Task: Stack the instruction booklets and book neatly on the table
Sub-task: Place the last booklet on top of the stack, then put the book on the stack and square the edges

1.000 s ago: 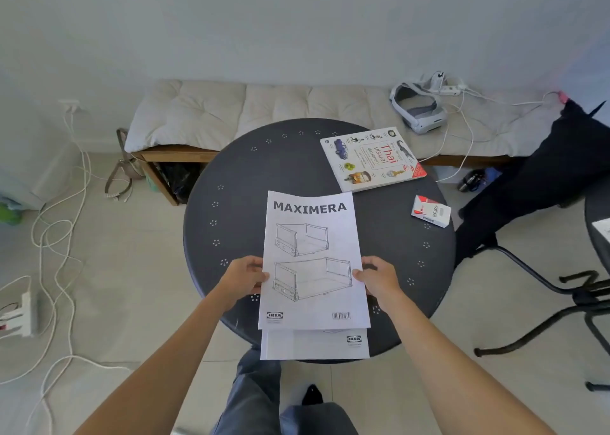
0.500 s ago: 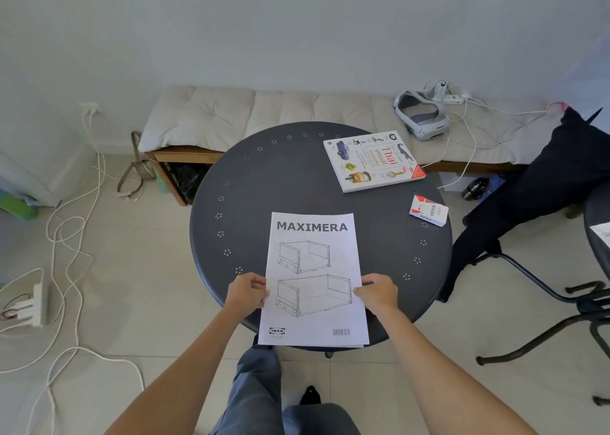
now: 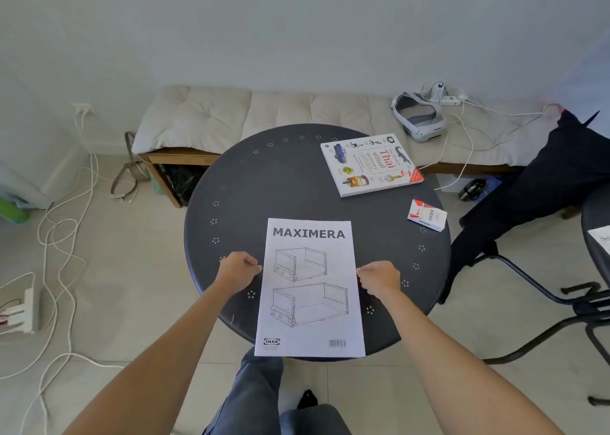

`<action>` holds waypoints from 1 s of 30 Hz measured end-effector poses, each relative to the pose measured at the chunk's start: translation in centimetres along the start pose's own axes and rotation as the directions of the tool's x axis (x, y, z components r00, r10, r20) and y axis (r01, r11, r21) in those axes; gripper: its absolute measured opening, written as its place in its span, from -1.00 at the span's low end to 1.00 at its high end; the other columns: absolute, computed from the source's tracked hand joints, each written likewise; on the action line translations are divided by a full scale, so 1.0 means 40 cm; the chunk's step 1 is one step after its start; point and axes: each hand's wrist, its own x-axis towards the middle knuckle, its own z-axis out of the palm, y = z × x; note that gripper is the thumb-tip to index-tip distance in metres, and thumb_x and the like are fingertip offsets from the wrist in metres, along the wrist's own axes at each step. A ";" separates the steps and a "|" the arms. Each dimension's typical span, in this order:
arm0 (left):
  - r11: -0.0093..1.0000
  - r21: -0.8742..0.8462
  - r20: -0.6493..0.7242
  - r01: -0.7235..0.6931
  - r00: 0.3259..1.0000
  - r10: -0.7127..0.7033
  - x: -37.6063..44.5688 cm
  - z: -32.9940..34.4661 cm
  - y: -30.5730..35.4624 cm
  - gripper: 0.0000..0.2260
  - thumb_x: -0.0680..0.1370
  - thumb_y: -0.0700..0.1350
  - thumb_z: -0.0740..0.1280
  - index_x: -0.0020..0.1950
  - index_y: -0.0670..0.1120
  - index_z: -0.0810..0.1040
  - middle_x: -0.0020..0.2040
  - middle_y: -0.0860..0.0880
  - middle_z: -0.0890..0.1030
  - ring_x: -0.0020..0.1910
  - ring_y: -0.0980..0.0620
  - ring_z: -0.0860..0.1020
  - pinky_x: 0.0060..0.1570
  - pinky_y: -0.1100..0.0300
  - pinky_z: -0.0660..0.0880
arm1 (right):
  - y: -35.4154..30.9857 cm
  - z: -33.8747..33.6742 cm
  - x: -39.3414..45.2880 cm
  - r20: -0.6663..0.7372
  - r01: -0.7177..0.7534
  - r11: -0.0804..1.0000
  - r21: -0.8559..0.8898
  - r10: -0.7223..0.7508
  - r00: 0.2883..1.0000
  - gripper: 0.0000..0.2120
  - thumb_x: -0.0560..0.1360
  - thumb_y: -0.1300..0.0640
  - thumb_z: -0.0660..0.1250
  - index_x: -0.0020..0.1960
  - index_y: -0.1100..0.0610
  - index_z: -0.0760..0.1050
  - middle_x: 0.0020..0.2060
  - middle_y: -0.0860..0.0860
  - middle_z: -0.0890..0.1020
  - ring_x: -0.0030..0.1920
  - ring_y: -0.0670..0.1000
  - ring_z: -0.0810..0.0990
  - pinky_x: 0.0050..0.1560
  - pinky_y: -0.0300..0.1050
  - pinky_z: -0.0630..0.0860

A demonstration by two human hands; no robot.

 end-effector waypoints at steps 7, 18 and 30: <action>0.987 0.080 0.019 -0.140 0.990 0.139 0.146 -0.079 0.199 -0.73 0.56 -0.01 0.30 0.08 -0.19 0.60 0.06 -0.12 0.64 0.07 -0.09 0.57 0.06 0.14 0.46 | -0.128 -0.042 0.095 -0.050 -0.048 0.990 0.132 0.054 0.997 -0.69 0.42 0.07 0.30 -0.18 0.34 0.61 -0.27 0.20 0.66 -0.07 0.22 0.69 0.07 0.12 0.61; 0.928 0.207 0.105 -0.311 0.950 0.295 0.454 -0.097 0.502 -0.64 0.55 0.02 0.29 0.25 -0.18 0.51 0.24 -0.13 0.58 0.27 -0.11 0.50 0.29 0.09 0.39 | -0.298 -0.094 0.285 0.056 -0.292 0.778 0.557 0.316 0.947 -0.79 0.51 0.15 0.37 0.07 0.26 0.53 0.09 0.21 0.62 0.10 0.12 0.61 0.08 -0.06 0.59; 0.858 0.302 0.272 -0.416 0.900 0.340 0.689 0.046 0.705 -0.58 0.58 -0.05 0.24 0.40 -0.18 0.34 0.38 -0.16 0.44 0.34 -0.16 0.42 0.30 0.07 0.34 | -0.362 -0.092 0.440 0.136 -0.374 0.481 0.793 0.458 0.878 -0.61 0.49 0.15 0.38 0.27 0.23 0.44 0.16 0.15 0.57 0.11 0.06 0.59 0.15 -0.11 0.56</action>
